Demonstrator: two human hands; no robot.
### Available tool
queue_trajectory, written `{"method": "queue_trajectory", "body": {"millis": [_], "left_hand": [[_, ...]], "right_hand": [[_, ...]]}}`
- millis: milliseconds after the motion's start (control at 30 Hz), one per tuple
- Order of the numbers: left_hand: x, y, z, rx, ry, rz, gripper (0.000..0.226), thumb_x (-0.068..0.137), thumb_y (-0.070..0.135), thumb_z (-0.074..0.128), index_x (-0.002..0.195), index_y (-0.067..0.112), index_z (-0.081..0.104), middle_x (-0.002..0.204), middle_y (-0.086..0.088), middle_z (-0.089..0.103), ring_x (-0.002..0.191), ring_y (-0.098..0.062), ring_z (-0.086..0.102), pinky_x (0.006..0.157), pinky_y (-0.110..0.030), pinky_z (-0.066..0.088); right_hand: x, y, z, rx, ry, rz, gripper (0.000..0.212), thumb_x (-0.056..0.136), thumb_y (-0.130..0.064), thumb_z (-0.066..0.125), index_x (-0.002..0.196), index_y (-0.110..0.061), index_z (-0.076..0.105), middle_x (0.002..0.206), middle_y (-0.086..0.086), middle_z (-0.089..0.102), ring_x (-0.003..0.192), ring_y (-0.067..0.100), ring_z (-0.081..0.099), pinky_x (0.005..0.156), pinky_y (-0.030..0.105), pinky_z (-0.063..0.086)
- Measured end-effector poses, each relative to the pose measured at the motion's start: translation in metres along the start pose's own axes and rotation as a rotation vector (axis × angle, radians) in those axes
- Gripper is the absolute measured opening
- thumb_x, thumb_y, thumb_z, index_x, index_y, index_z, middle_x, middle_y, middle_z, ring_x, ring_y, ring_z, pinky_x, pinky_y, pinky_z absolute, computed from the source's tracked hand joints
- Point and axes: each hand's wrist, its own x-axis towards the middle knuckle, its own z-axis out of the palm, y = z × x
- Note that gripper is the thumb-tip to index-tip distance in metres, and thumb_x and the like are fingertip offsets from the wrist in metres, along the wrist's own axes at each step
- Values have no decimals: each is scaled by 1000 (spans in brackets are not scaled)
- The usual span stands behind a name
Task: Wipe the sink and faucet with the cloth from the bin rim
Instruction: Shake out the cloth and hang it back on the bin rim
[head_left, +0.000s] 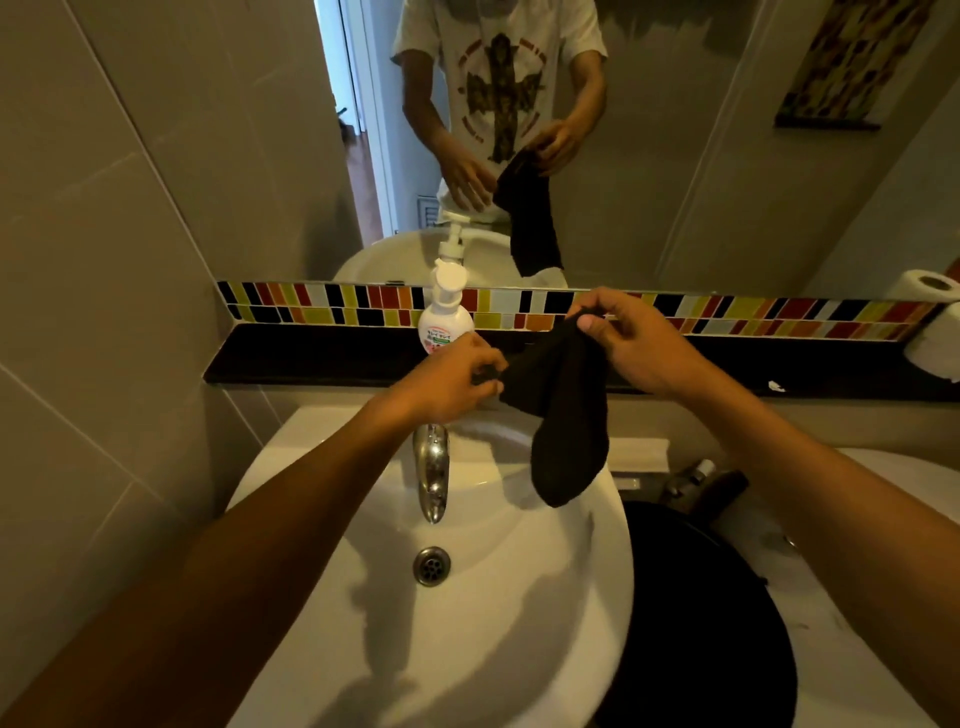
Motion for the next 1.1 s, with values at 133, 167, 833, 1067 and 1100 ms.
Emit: {"method": "queue_trajectory", "body": {"millis": [133,167,833,1067,1100], "left_hand": [[8,-8,-9,19,76,-35,9,90,30,57,94,21,57,105,-1,61,98,-17,60,87,-40,53],[8,-10,-12,-44,98,-59,10,92,29,56,94,20,57,105,-3,62,97,-17,60,86,-37,53],[49,63,53,-758,-164,-250,21,89,28,61,108,19,63,106,-3,69,105,-21,65,90,-31,52],[39,107,-2,-978,120,-107,16,95,25,51,106,24,61,111,1,69,106,-13,65,87,-28,55],[38,114,-5,-985,115,-104,16,95,29,50,107,27,60,114,3,67,109,-12,63,90,-30,53]], "right_hand": [[-10,35,-20,-158,59,78,13,97,-17,43,102,-22,54,94,-9,56,94,12,56,69,19,43],[-15,44,-25,-163,109,98,13,97,-17,43,103,-20,54,93,-6,56,94,16,57,68,20,44],[-34,29,-83,-46,109,-62,14,98,-15,45,99,-19,58,86,-9,58,78,-7,55,69,8,44],[-45,15,-117,186,163,-25,14,97,-24,47,105,-34,53,90,-9,56,80,1,60,70,21,49],[-46,14,-119,263,116,-22,21,95,-24,50,112,-35,48,94,-14,54,80,-7,61,68,14,50]]}}
